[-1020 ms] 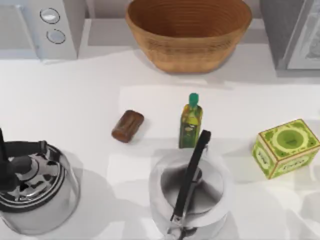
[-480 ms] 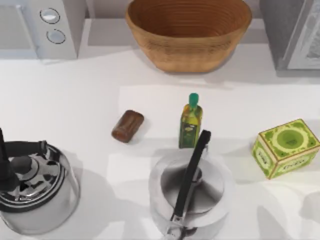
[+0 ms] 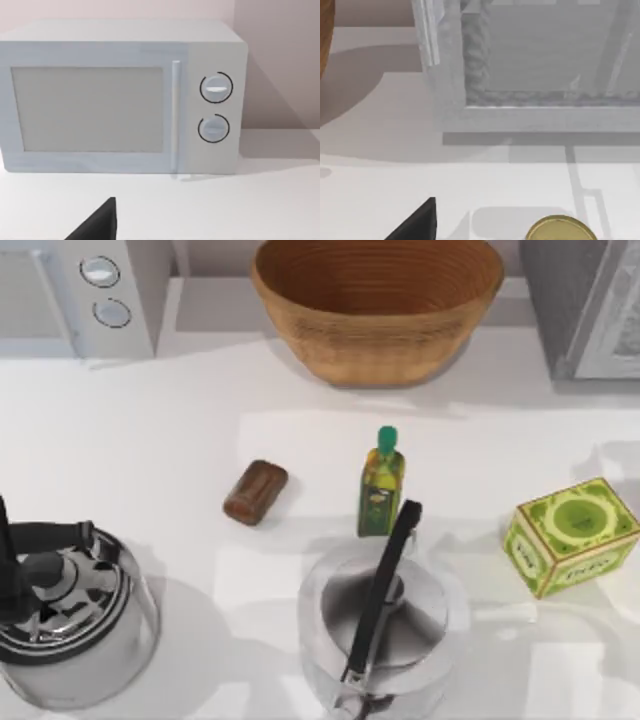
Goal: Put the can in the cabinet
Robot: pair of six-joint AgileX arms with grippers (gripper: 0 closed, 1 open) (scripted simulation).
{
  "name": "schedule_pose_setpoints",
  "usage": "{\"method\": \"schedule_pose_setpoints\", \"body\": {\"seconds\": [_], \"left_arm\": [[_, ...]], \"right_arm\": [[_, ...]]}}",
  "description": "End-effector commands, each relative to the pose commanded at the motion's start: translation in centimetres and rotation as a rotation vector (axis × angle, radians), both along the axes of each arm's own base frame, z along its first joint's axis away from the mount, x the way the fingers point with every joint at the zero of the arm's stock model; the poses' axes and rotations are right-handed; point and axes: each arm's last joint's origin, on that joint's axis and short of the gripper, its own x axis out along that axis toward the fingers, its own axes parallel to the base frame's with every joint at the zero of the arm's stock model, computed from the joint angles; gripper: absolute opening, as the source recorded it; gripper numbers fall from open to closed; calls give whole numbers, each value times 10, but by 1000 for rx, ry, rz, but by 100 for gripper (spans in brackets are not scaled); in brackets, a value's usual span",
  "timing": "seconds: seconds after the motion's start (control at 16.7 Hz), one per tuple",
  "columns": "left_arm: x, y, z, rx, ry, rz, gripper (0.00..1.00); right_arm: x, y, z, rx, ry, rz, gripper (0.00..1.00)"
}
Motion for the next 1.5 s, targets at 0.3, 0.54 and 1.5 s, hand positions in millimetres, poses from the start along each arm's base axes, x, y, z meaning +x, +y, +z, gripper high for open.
{"method": "schedule_pose_setpoints", "body": {"seconds": [0.3, 0.54, 1.5], "left_arm": [[0, 0, 0, 0, 0, 0, 100], [0, 0, 0, 0, 0, 0, 100], [0, 0, 0, 0, 0, 0, 100]], "right_arm": [[45, -10, -59, -4, 250, -3, 100], [46, -12, -89, -7, 353, -3, 100], [91, -16, -127, -8, 357, -6, 100]]}}
